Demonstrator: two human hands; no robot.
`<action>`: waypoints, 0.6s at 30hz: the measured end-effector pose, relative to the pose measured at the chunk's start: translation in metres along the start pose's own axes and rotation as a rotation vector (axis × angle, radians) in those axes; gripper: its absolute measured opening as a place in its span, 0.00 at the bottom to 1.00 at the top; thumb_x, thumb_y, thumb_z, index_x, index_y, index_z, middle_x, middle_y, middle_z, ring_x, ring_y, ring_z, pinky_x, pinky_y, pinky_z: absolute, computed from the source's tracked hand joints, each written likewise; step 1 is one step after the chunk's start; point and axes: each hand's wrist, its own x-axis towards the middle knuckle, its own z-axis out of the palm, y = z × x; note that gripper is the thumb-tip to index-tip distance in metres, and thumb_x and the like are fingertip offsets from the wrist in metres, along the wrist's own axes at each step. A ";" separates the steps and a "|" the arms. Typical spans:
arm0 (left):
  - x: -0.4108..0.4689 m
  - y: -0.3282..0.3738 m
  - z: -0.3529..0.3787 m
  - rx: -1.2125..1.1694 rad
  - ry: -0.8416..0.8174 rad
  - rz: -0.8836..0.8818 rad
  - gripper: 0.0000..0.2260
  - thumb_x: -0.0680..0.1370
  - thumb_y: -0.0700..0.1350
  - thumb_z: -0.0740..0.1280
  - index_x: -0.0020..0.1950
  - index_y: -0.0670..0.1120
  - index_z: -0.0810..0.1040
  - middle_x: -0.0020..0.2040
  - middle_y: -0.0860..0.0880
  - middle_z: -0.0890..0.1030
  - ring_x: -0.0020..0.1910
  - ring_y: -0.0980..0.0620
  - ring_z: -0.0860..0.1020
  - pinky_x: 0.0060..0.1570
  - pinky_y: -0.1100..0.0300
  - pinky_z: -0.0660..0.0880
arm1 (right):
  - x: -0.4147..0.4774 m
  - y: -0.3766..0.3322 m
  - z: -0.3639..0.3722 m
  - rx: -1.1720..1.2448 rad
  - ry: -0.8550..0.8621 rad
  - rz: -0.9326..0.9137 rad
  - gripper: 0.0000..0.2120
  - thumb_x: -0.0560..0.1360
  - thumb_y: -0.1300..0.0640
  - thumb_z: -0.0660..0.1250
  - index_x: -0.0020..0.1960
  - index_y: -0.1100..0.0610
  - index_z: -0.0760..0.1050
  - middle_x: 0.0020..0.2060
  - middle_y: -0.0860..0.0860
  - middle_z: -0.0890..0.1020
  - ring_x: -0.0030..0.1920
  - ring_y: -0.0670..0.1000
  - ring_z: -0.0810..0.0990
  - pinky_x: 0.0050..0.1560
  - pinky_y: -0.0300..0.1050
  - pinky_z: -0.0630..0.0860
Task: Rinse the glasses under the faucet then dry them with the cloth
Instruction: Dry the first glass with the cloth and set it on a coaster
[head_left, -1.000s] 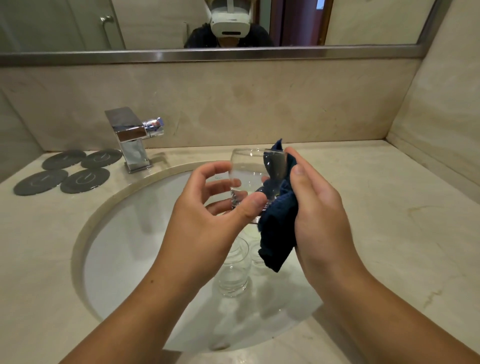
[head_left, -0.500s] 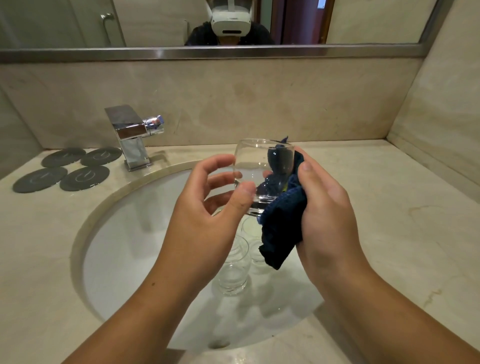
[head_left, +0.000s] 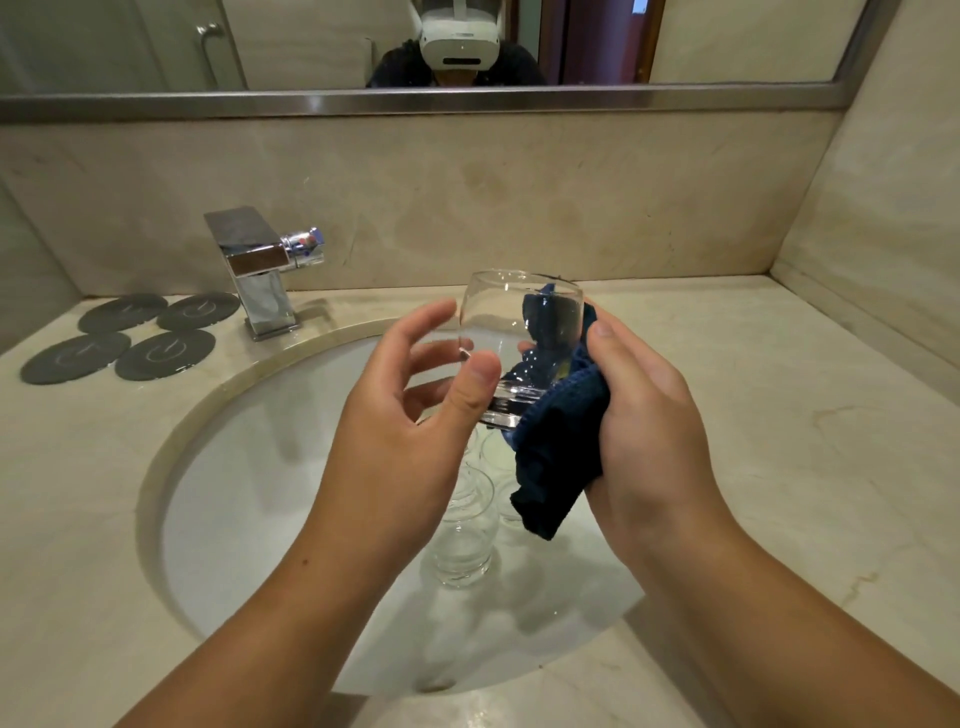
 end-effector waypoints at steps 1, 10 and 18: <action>-0.001 0.002 0.001 0.001 0.010 0.021 0.21 0.76 0.64 0.72 0.68 0.65 0.76 0.61 0.57 0.84 0.58 0.56 0.86 0.55 0.64 0.81 | 0.000 -0.001 0.000 -0.001 0.001 -0.010 0.16 0.88 0.54 0.58 0.63 0.51 0.84 0.51 0.60 0.88 0.46 0.59 0.85 0.61 0.74 0.77; -0.004 0.008 0.002 -0.088 -0.039 -0.023 0.28 0.67 0.57 0.77 0.67 0.61 0.77 0.57 0.54 0.87 0.51 0.54 0.88 0.50 0.64 0.82 | -0.002 0.001 0.000 -0.042 -0.020 -0.045 0.17 0.88 0.51 0.57 0.62 0.48 0.85 0.52 0.54 0.89 0.55 0.58 0.87 0.65 0.75 0.77; 0.001 0.002 0.000 -0.042 -0.041 -0.017 0.24 0.75 0.62 0.75 0.70 0.63 0.77 0.59 0.58 0.86 0.58 0.58 0.85 0.55 0.66 0.80 | 0.000 -0.001 0.000 0.003 0.012 0.001 0.17 0.88 0.54 0.58 0.58 0.52 0.86 0.48 0.59 0.88 0.44 0.61 0.86 0.56 0.63 0.81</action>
